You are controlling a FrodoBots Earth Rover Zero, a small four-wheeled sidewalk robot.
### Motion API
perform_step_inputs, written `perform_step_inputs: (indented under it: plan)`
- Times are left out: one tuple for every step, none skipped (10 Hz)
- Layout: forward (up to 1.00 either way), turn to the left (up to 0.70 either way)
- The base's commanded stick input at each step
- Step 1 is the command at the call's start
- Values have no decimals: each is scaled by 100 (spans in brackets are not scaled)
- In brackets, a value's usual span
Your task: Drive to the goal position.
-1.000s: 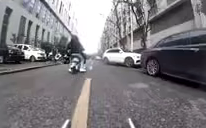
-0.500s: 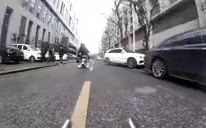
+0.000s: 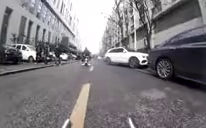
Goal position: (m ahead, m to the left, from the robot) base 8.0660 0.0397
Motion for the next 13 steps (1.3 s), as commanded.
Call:
perform_step_inputs:
  plan:
    - [70,0]
    - [70,0]
    - [70,0]
    - [70,0]
    - [70,0]
    - [70,0]
    - [70,0]
    - [70,0]
    - [70,0]
    - [70,0]
    - [70,0]
    - [70,0]
    - [70,0]
